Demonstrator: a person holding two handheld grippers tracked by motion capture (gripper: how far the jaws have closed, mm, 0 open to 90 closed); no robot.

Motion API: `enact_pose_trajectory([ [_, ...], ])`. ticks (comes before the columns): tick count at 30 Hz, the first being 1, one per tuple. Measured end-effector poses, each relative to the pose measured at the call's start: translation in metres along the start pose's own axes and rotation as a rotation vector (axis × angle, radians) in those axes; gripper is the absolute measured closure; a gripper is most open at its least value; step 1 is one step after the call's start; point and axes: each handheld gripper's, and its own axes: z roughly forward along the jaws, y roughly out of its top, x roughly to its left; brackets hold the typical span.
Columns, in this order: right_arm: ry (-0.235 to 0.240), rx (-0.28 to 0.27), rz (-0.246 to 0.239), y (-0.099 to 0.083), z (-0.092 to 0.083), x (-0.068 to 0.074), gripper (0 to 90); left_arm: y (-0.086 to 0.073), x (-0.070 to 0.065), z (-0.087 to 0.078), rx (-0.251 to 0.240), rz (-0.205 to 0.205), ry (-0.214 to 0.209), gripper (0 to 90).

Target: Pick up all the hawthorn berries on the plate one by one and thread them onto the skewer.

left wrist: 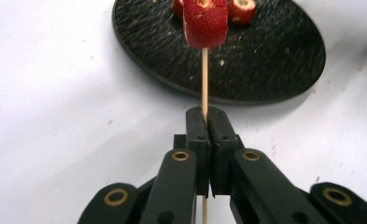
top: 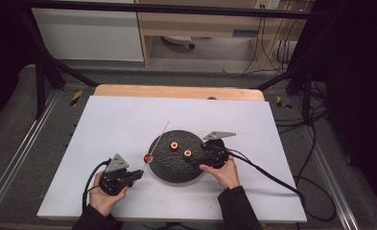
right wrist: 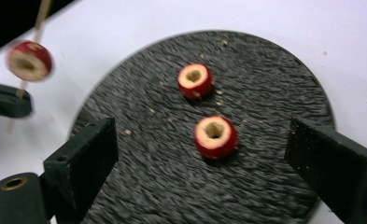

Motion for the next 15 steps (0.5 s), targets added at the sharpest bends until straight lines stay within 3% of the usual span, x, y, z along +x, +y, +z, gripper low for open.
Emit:
enact_pose_trajectory([
  [9, -0.053, 0.184, -0.113, 0.025, 0.006, -0.003, 16.8, -0.008, 0.0, -0.003, 0.035, 0.031, -0.016, 88.5],
  [15, -0.064, 0.302, -0.134, 0.035, 0.019, -0.001, 25.1, -0.012, 0.002, -0.004, 0.045, 0.036, -0.016, 88.5],
])
